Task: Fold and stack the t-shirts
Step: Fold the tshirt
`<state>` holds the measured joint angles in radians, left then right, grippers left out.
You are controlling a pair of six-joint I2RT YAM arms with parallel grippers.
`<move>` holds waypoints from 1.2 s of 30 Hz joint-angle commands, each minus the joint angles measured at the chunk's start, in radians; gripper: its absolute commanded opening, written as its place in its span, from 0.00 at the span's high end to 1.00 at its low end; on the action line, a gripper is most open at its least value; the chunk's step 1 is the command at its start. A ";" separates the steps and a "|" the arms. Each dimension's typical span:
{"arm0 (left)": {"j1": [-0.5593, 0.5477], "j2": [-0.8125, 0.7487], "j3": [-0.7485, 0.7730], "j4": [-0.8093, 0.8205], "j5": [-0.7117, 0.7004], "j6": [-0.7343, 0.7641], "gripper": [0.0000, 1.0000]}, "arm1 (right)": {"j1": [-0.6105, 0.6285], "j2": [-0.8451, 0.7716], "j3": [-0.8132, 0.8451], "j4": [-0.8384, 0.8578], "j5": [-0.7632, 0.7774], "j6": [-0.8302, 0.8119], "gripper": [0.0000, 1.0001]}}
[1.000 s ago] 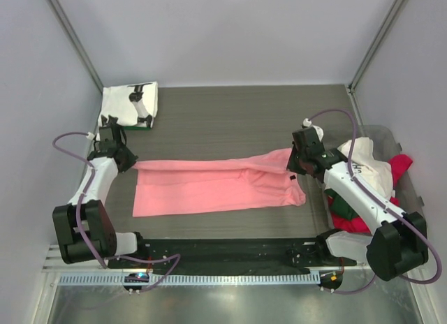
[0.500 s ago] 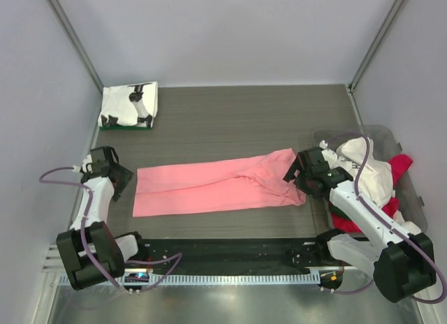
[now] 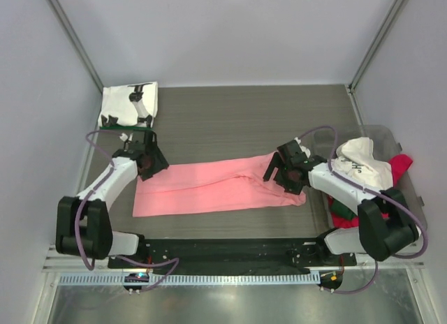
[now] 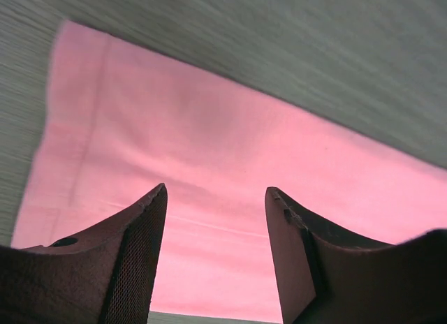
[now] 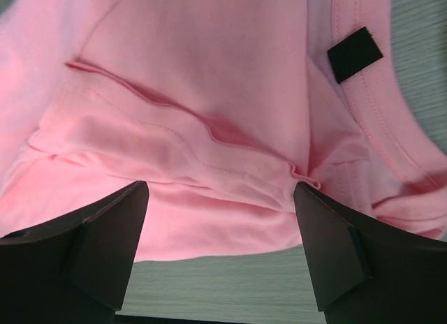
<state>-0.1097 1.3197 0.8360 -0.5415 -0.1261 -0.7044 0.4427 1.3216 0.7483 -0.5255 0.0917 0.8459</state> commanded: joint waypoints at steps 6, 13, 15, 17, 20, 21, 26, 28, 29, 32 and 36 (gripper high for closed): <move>-0.068 0.214 -0.009 -0.037 -0.069 -0.001 0.43 | -0.079 0.231 0.106 0.088 -0.018 -0.030 0.07; -0.079 0.194 -0.115 -0.006 0.032 -0.046 0.43 | -0.168 0.568 0.431 0.075 -0.030 -0.110 0.07; -0.096 0.176 -0.164 0.026 0.121 -0.070 0.42 | -0.168 0.712 0.600 0.064 -0.056 -0.129 0.08; -0.139 0.167 -0.195 0.051 0.187 -0.102 0.42 | -0.165 0.872 0.781 0.064 -0.148 -0.151 0.09; -0.217 0.141 -0.290 0.115 0.278 -0.205 0.41 | -0.154 1.037 1.051 0.049 -0.256 -0.166 0.11; -0.243 0.130 -0.317 0.170 0.319 -0.249 0.41 | -0.148 1.144 1.122 0.039 -0.276 -0.171 0.11; -0.510 0.125 -0.440 0.423 0.413 -0.625 0.39 | -0.114 1.418 1.610 -0.018 -0.377 -0.157 0.10; -0.623 0.148 -0.404 0.466 0.402 -0.682 0.39 | -0.099 1.525 1.716 -0.011 -0.402 -0.134 0.10; -0.651 0.174 -0.352 0.466 0.396 -0.707 0.38 | -0.096 1.548 1.785 0.008 -0.411 -0.125 0.09; -0.720 0.226 -0.279 0.442 0.387 -0.730 0.39 | -0.087 1.573 1.769 0.097 -0.418 -0.085 0.08; -0.791 0.230 -0.244 0.425 0.376 -0.770 0.38 | -0.087 1.571 1.749 0.136 -0.417 -0.076 0.07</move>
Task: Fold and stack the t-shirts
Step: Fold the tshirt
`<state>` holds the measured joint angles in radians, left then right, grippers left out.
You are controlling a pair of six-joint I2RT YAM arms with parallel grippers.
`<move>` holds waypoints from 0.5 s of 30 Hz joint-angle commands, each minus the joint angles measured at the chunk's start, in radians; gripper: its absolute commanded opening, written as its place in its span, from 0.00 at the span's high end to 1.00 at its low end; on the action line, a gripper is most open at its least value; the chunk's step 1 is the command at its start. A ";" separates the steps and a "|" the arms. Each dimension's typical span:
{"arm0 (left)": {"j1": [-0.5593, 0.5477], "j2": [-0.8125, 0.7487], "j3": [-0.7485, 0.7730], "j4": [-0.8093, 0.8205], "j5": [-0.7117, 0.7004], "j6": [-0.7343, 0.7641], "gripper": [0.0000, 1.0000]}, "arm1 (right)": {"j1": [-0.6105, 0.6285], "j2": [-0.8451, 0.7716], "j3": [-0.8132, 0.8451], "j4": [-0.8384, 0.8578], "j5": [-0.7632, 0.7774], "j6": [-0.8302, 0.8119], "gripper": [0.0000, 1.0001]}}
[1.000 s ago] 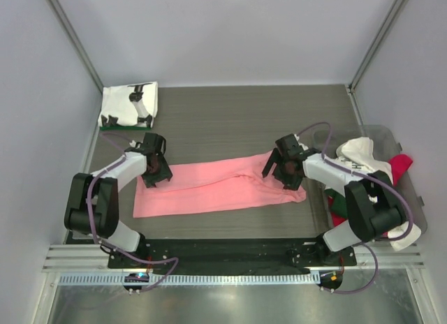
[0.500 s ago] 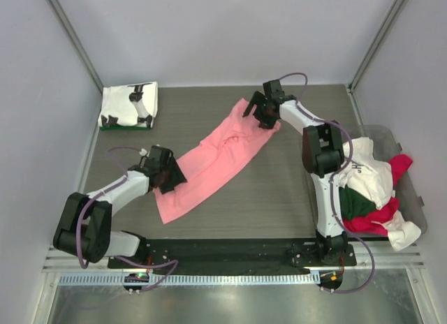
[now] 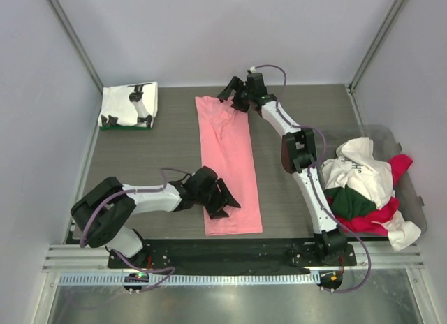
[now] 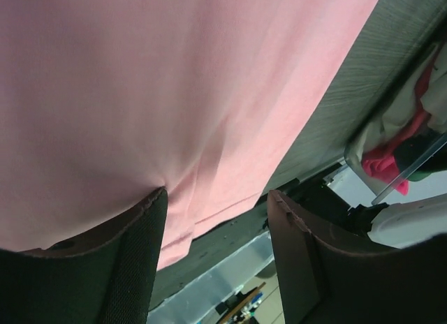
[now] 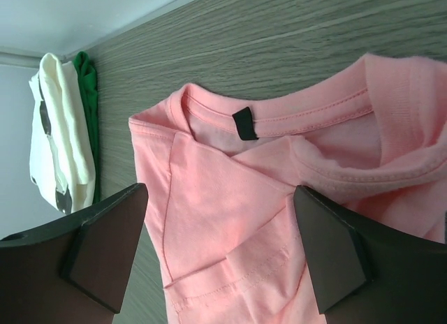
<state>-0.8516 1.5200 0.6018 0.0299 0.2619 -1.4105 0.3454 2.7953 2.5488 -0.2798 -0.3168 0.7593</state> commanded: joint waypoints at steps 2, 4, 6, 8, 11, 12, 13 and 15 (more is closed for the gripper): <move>-0.078 0.016 0.003 -0.147 -0.016 -0.090 0.38 | 0.010 0.095 -0.053 -0.096 -0.025 0.012 0.07; -0.115 -0.009 0.056 -0.163 -0.029 -0.093 0.38 | 0.009 0.087 -0.052 -0.085 -0.059 0.014 0.07; -0.133 -0.035 0.125 -0.273 -0.082 -0.046 0.38 | 0.009 0.052 -0.055 -0.085 -0.070 0.008 0.07; -0.158 -0.058 0.240 -0.441 -0.145 0.002 0.37 | 0.006 0.011 -0.074 -0.082 -0.071 0.000 0.06; -0.170 -0.113 0.338 -0.608 -0.251 0.079 0.36 | -0.003 -0.083 -0.088 -0.082 -0.085 0.002 0.04; -0.170 -0.132 0.354 -0.639 -0.289 0.091 0.36 | -0.012 -0.107 -0.093 -0.082 -0.088 0.005 0.02; -0.168 -0.179 0.377 -0.668 -0.343 0.117 0.36 | -0.017 -0.168 -0.111 -0.084 -0.093 0.006 0.02; -0.170 -0.228 0.398 -0.755 -0.403 0.139 0.35 | -0.029 -0.236 -0.143 -0.084 -0.100 0.006 0.00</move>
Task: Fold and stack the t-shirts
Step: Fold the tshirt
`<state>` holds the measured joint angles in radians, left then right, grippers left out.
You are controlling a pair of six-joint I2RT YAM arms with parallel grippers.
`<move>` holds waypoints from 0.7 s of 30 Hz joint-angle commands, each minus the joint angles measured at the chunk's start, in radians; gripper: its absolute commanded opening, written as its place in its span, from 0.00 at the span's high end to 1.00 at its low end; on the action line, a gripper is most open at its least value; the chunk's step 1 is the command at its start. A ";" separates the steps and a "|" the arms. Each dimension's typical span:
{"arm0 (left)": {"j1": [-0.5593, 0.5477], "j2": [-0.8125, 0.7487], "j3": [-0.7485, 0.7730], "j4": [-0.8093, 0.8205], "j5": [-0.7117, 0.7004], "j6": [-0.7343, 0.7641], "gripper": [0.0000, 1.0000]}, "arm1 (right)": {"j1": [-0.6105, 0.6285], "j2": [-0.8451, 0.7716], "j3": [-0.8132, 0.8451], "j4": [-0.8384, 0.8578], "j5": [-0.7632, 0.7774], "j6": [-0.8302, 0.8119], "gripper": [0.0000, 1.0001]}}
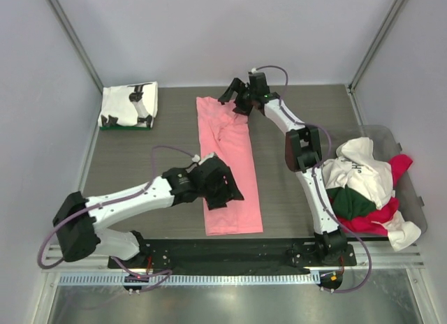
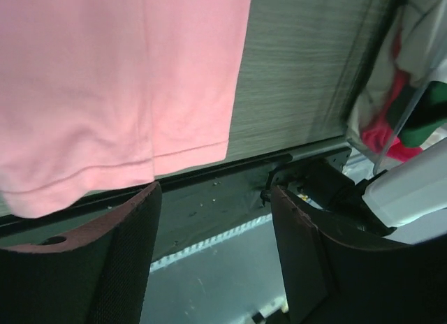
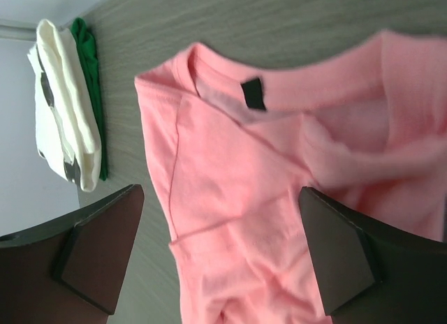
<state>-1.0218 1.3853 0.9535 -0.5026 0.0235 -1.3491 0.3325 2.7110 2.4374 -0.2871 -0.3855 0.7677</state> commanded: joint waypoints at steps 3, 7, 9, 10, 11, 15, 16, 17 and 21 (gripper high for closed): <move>0.002 -0.189 0.077 -0.318 -0.263 0.117 0.33 | -0.027 -0.313 -0.136 -0.093 -0.018 -0.039 0.00; 0.002 -0.301 0.051 -0.399 -0.336 0.140 0.30 | -0.026 -0.578 -0.380 -0.190 0.072 -0.094 0.00; 0.002 -0.368 -0.016 -0.398 -0.343 0.133 0.30 | -0.021 -0.765 -0.607 -0.213 0.133 -0.105 0.01; 0.002 -0.388 -0.042 -0.389 -0.341 0.127 0.30 | -0.009 -0.827 -0.756 -0.263 0.172 -0.107 0.00; 0.002 -0.408 -0.074 -0.363 -0.336 0.120 0.30 | 0.000 -0.883 -0.834 -0.288 0.201 -0.107 0.01; 0.000 -0.494 -0.215 -0.271 -0.277 0.084 0.32 | 0.112 -1.240 -1.196 -0.386 0.382 -0.085 0.00; -0.001 -0.494 -0.261 -0.249 -0.264 0.076 0.33 | 0.143 -1.307 -1.342 -0.394 0.461 -0.041 0.00; -0.001 -0.494 -0.278 -0.219 -0.255 0.068 0.33 | 0.198 -1.364 -1.414 -0.394 0.476 -0.012 0.02; -0.037 -0.437 -0.331 -0.162 -0.237 0.041 0.36 | 0.340 -1.601 -1.687 -0.383 0.461 0.148 0.12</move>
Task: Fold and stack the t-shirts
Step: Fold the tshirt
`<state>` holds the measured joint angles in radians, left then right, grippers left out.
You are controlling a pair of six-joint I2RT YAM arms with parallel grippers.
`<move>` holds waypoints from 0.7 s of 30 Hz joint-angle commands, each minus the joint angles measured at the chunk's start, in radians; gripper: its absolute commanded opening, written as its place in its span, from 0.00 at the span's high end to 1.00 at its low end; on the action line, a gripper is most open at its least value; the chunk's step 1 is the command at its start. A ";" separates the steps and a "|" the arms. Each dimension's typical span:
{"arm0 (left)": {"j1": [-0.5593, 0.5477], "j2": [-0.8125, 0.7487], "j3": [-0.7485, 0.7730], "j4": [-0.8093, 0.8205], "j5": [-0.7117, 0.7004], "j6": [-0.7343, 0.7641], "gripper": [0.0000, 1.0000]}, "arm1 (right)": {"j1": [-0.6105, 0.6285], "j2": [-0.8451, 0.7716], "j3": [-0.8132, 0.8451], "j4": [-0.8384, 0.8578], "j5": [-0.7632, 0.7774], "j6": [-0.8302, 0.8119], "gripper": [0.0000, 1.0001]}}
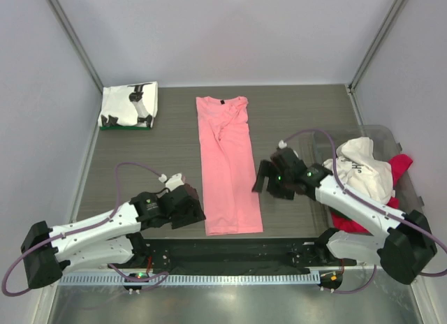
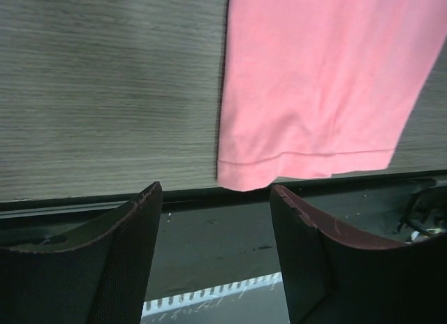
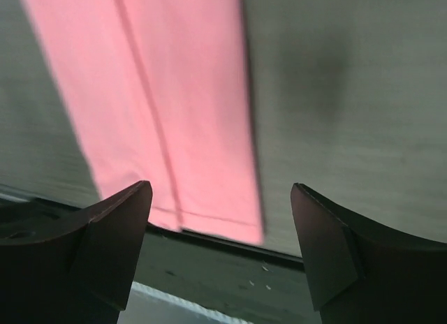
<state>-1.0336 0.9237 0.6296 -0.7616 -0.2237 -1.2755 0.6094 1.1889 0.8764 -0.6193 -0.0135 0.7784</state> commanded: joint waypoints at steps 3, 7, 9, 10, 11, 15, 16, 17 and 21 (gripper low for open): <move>-0.052 0.073 -0.025 0.143 0.012 -0.045 0.36 | 0.153 -0.201 -0.269 -0.013 0.060 0.234 0.24; -0.071 0.101 -0.070 0.194 0.007 -0.080 0.37 | 0.245 -0.218 -0.376 0.081 0.027 0.288 0.29; -0.083 0.112 -0.090 0.222 0.009 -0.099 0.37 | 0.294 -0.204 -0.401 0.105 0.040 0.309 0.34; -0.088 0.115 -0.096 0.228 0.007 -0.105 0.37 | 0.303 -0.201 -0.407 0.108 0.044 0.318 0.36; -0.092 0.118 -0.100 0.229 0.004 -0.108 0.38 | 0.311 -0.190 -0.416 0.115 0.046 0.328 0.38; -0.114 0.129 -0.133 0.249 0.006 -0.145 0.39 | 0.331 -0.180 -0.464 0.164 0.043 0.354 0.48; -0.120 0.130 -0.148 0.252 0.004 -0.154 0.39 | 0.332 -0.178 -0.477 0.174 0.040 0.360 0.51; -0.125 0.130 -0.154 0.260 0.003 -0.162 0.39 | 0.335 -0.176 -0.484 0.179 0.043 0.363 0.55; -0.146 0.135 -0.200 0.307 0.000 -0.199 0.41 | 0.336 -0.164 -0.505 0.202 0.046 0.364 0.64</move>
<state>-1.1664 1.0496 0.4603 -0.5179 -0.2092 -1.4239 0.9371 1.0077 0.3988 -0.4557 0.0036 1.1191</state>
